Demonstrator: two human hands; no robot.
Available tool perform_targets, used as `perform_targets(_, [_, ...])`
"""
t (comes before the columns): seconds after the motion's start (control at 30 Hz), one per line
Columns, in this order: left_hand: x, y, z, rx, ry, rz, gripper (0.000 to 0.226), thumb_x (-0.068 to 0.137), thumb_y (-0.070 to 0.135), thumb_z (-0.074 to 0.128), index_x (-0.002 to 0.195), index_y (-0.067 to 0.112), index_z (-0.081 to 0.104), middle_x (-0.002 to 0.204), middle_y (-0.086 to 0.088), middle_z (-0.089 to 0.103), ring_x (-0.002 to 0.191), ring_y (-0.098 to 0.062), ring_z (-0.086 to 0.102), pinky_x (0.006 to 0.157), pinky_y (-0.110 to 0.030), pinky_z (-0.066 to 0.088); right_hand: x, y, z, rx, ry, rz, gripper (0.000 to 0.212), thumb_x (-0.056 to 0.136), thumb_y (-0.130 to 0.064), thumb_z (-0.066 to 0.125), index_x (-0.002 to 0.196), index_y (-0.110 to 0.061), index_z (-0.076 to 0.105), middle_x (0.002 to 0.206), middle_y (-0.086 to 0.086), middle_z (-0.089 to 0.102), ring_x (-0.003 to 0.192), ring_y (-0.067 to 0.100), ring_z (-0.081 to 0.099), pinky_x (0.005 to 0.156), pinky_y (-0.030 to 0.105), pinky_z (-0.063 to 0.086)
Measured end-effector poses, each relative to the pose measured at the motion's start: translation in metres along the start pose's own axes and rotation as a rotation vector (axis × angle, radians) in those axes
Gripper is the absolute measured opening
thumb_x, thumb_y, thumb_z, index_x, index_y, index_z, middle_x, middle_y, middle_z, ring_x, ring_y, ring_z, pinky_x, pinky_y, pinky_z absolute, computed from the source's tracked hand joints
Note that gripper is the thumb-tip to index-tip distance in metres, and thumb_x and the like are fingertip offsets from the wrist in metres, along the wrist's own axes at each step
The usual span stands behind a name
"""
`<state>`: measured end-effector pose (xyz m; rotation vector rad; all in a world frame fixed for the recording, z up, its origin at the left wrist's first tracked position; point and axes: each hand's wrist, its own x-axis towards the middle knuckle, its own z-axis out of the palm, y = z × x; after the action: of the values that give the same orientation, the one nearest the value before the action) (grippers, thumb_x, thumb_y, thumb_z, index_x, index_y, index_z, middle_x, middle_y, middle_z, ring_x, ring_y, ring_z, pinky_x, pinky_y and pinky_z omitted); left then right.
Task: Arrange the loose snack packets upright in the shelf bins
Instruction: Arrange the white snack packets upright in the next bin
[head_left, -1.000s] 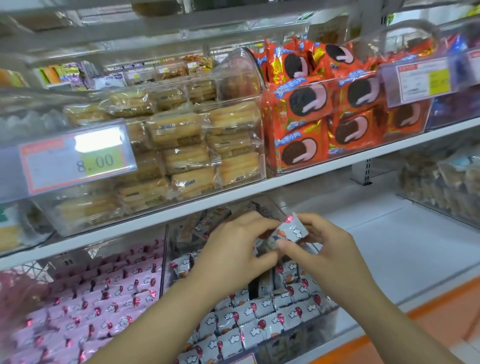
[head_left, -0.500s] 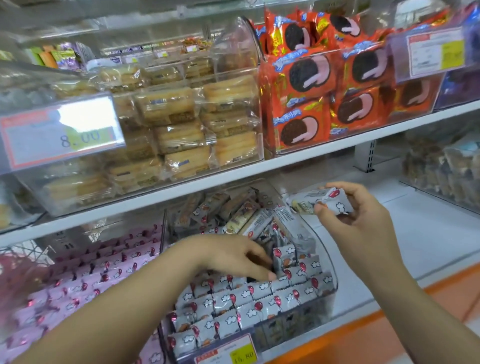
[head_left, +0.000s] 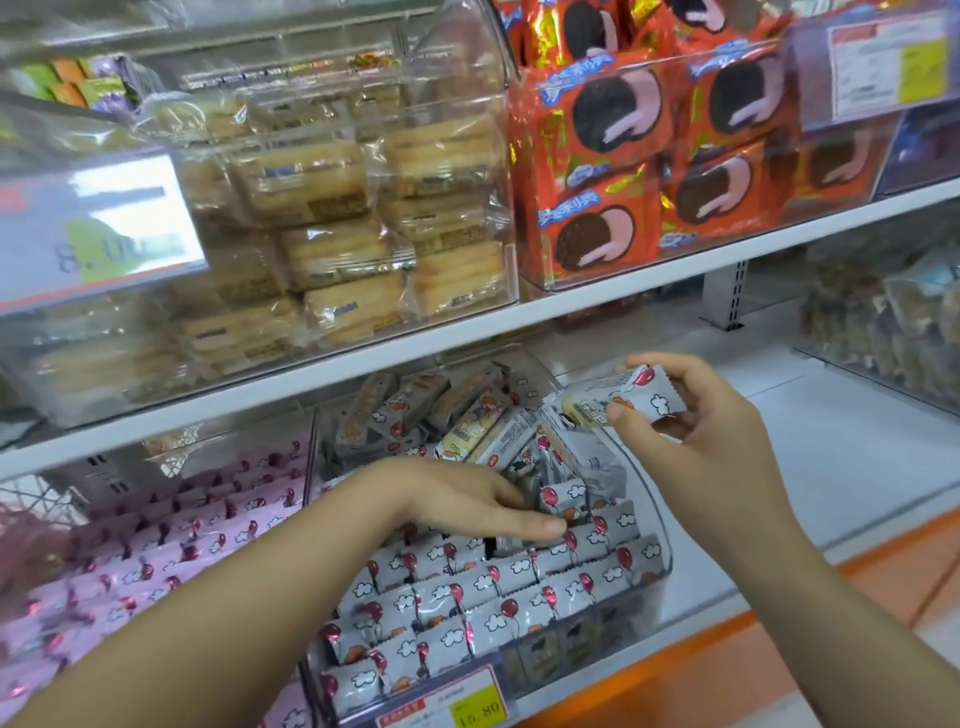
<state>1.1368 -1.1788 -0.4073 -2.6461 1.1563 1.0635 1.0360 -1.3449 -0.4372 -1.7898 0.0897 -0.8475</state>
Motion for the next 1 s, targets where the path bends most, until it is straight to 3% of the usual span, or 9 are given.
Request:
perform_targets(0.13, [-0.013, -0.019, 0.001, -0.157, 0.272, 0.046, 0.04, 0.09, 0.055, 0.051, 0.125, 0.039, 0.041, 0.106, 0.009, 0.051, 0.086, -0.005, 0.051, 0.075, -0.023, 0.041, 0.0, 0.0, 0.001, 0.02, -0.006, 0.018, 0.027, 0.083, -0.017, 0.069, 0.101, -0.035, 0.06, 0.091, -0.026, 0.063, 0.078, 0.004, 0.06, 0.072, 0.013, 0.048])
perform_targets(0.23, [-0.023, -0.026, 0.009, -0.222, 0.459, 0.084, 0.026, 0.094, 0.044, 0.052, 0.115, 0.046, 0.039, 0.071, 0.007, 0.043, 0.052, -0.008, 0.039, 0.052, -0.025, 0.033, -0.001, 0.0, 0.002, 0.022, -0.013, 0.019, 0.027, 0.083, -0.018, 0.068, 0.101, -0.036, 0.059, 0.091, -0.027, 0.063, 0.077, 0.004, 0.06, 0.07, 0.011, 0.047])
perform_targets(0.3, [-0.03, -0.027, 0.017, -0.231, 0.57, 0.083, 0.023, 0.095, 0.043, 0.051, 0.113, 0.047, 0.038, 0.061, 0.005, 0.038, 0.046, -0.007, 0.032, 0.047, -0.022, 0.028, -0.003, -0.002, 0.003, 0.023, -0.017, 0.014, 0.027, 0.083, -0.018, 0.068, 0.101, -0.036, 0.059, 0.091, -0.03, 0.061, 0.075, 0.002, 0.059, 0.069, 0.009, 0.046])
perform_targets(0.53, [-0.062, -0.034, 0.047, -0.159, 0.881, 0.035, 0.029, 0.096, 0.036, 0.05, 0.116, 0.052, 0.036, 0.071, -0.008, 0.056, 0.044, -0.01, 0.043, 0.046, -0.022, 0.026, -0.011, -0.008, 0.013, 0.012, -0.038, -0.014, 0.032, 0.083, -0.015, 0.068, 0.103, -0.038, 0.058, 0.091, -0.024, 0.063, 0.091, -0.001, 0.059, 0.075, 0.012, 0.049])
perform_targets(0.6, [-0.071, -0.039, 0.053, -0.099, 0.948, 0.01, 0.034, 0.095, 0.03, 0.052, 0.12, 0.049, 0.039, 0.074, 0.006, 0.056, 0.045, -0.004, 0.046, 0.046, -0.018, 0.029, -0.014, -0.01, 0.016, -0.006, -0.054, -0.028, 0.035, 0.083, -0.015, 0.069, 0.103, -0.041, 0.056, 0.095, -0.026, 0.06, 0.096, -0.008, 0.055, 0.075, 0.006, 0.046])
perform_targets(0.7, [-0.086, -0.048, 0.06, -0.026, 1.027, -0.026, 0.042, 0.093, 0.02, 0.057, 0.128, 0.04, 0.048, 0.112, 0.016, 0.059, 0.079, 0.007, 0.058, 0.071, -0.015, 0.046, -0.016, -0.013, 0.021, -0.026, -0.064, -0.056, 0.034, 0.083, -0.014, 0.069, 0.105, -0.037, 0.056, 0.1, -0.026, 0.057, 0.096, -0.017, 0.051, 0.074, -0.001, 0.04])
perform_targets(0.77, [-0.094, -0.055, 0.065, 0.065, 1.074, -0.033, 0.048, 0.088, 0.011, 0.063, 0.129, 0.034, 0.053, 0.13, 0.006, 0.057, 0.106, -0.012, 0.062, 0.087, -0.029, 0.05, -0.018, -0.014, 0.025, -0.03, -0.062, -0.067, 0.033, 0.083, -0.013, 0.069, 0.107, -0.032, 0.057, 0.099, -0.025, 0.057, 0.094, -0.021, 0.049, 0.073, -0.003, 0.038])
perform_targets(0.87, [-0.1, -0.061, 0.071, 0.31, 1.057, -0.068, 0.057, 0.068, 0.001, 0.075, 0.118, 0.026, 0.063, 0.125, -0.004, 0.064, 0.095, -0.028, 0.069, 0.077, -0.044, 0.057, -0.02, -0.016, 0.029, -0.012, -0.076, -0.057, 0.034, 0.083, -0.013, 0.069, 0.109, -0.031, 0.058, 0.099, -0.021, 0.06, 0.094, -0.011, 0.054, 0.071, 0.001, 0.042])
perform_targets(1.0, [-0.106, -0.062, 0.079, 0.481, 0.967, -0.064, 0.041, 0.067, 0.021, 0.074, 0.107, 0.031, 0.07, 0.105, 0.007, 0.067, 0.085, -0.014, 0.068, 0.088, -0.047, 0.054, -0.024, -0.019, 0.033, 0.013, -0.102, -0.063, 0.035, 0.082, -0.01, 0.069, 0.107, -0.031, 0.058, 0.093, -0.019, 0.062, 0.087, -0.005, 0.058, 0.069, 0.007, 0.048])
